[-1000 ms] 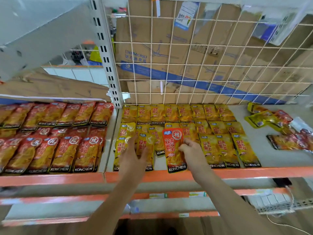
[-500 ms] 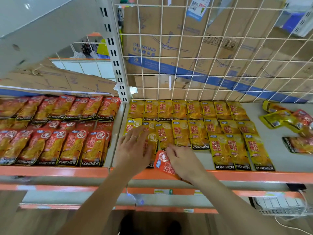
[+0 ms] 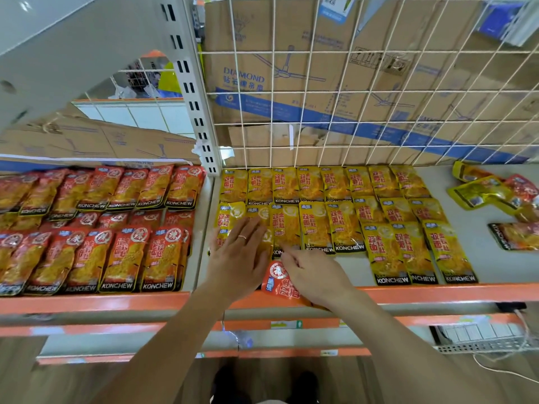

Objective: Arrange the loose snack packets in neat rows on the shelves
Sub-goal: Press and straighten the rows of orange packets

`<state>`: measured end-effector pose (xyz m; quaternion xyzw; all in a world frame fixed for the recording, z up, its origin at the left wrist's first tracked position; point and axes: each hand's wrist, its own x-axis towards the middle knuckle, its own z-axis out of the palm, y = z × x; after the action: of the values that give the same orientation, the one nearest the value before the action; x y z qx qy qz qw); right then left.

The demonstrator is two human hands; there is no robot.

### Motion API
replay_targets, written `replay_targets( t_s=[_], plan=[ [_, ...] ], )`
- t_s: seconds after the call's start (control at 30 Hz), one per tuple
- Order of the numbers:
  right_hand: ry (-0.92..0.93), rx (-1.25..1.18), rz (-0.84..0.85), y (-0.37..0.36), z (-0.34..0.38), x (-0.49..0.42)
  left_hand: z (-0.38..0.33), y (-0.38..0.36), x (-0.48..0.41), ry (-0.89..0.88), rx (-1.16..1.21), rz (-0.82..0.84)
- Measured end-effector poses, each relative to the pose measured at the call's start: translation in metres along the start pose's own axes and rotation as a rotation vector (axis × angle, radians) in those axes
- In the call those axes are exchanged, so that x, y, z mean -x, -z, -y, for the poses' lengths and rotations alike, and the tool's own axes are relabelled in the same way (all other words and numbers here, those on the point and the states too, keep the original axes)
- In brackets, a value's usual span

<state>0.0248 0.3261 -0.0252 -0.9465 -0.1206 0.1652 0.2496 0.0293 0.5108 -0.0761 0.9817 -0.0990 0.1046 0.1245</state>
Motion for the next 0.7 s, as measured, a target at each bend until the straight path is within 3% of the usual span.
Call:
replay_targets(
  t_s=[0.2,0.7],
  plan=[
    [-0.040,0.053,-0.088,-0.0017,0.0023,0.0043,0.0004,-0.0035,0.0021,0.012,0.035,-0.009],
    [-0.012,0.089,-0.068,0.0004,-0.0019,0.0030,0.0014,-0.0035,0.0019,0.013,0.042,0.038]
  ],
)
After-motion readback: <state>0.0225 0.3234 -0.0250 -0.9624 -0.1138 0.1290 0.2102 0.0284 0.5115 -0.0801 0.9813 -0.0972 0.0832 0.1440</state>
